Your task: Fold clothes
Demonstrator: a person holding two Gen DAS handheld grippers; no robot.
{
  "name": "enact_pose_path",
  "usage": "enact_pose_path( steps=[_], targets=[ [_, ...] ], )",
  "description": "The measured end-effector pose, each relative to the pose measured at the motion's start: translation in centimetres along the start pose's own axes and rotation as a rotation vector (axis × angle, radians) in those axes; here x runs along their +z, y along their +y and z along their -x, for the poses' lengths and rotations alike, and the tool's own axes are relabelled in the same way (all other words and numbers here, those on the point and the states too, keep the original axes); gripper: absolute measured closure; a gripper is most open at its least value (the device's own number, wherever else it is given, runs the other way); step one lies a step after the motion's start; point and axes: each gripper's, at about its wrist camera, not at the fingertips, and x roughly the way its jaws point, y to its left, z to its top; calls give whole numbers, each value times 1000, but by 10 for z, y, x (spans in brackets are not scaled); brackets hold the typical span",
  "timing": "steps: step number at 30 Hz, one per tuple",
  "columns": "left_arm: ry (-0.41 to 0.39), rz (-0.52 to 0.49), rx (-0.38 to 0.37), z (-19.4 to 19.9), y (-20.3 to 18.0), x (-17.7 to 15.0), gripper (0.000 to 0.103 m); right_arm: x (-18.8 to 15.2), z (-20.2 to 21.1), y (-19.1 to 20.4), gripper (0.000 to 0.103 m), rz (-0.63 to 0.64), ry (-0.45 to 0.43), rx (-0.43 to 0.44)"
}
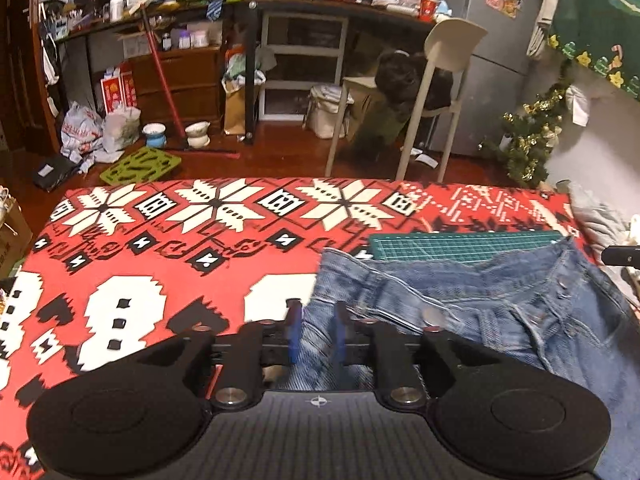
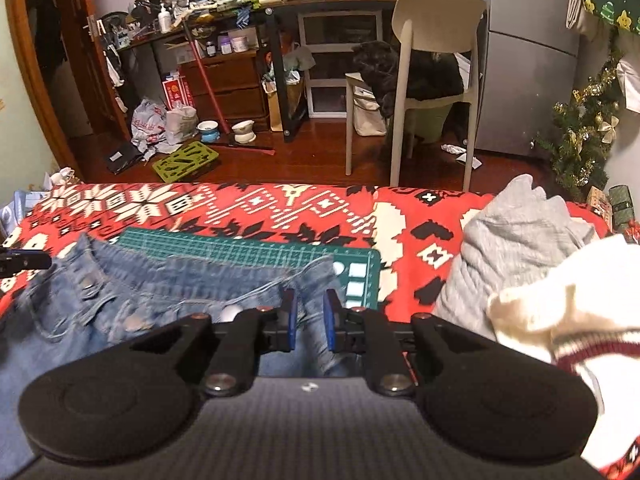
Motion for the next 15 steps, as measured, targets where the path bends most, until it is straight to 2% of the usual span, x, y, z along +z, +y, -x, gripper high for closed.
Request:
enact_pose_path(
  steps=[2,4,11,12,14,15],
  targets=[
    [8,-1,-16,-7,3,4,73,3,-10,-5,85,-1,7,-4],
    [15,-5,-29,-16,4,9,72,6,-19,-12,81,-15,11,1],
    [54,-12,-99,-42,9,22,72,7,-49,-30,78,-92,42,41],
    [59,-5,-112,-45,10,24,73,6,-54,-31,78,-102,49,49],
    [66,8,-135,-50,13,25,86,6,-62,-35,78,-120,54,66],
    [64,11,-136,-51,14,26,87,6,-65,-36,78,-127,55,75]
  ],
)
